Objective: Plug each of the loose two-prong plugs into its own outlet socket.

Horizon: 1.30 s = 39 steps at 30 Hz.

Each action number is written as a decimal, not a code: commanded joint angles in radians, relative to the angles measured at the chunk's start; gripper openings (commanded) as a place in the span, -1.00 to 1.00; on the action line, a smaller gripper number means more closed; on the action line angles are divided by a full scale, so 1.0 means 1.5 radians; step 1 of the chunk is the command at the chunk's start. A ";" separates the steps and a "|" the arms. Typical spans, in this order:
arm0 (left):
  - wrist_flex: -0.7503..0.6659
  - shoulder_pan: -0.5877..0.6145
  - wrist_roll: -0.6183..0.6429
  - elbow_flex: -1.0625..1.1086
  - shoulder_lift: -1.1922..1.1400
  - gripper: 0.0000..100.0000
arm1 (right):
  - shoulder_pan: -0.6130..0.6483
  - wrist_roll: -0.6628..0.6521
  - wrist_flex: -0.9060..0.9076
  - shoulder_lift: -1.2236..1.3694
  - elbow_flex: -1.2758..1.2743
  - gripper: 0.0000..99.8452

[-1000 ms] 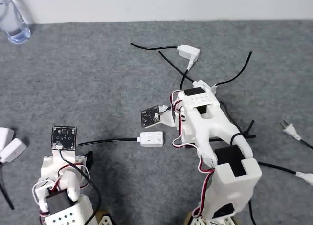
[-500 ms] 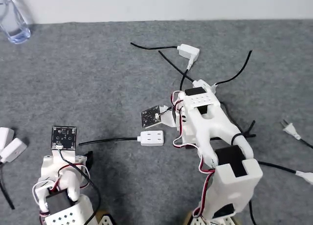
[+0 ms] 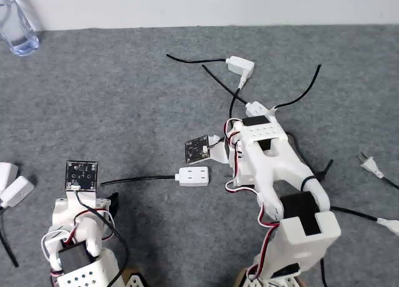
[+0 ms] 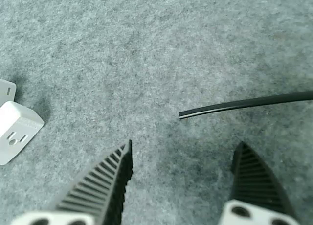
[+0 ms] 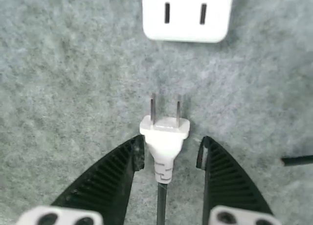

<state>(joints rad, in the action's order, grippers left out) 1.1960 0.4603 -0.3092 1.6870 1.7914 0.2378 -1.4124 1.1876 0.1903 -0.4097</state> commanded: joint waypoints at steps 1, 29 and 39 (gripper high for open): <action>-0.012 -0.005 0.007 -0.003 0.004 -0.38 | -0.008 -0.005 -0.017 -0.021 0.003 -0.60; -0.012 -0.005 0.007 -0.003 0.004 -0.38 | 0.034 0.001 -0.041 -0.024 -0.046 -0.97; -0.012 -0.005 0.007 -0.003 0.004 -0.38 | 0.034 0.078 -0.080 -0.028 -0.069 -0.98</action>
<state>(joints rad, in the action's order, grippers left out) 1.1960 0.4603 -0.3092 1.6870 1.7914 0.2716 -1.3357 1.0802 0.1473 -0.5063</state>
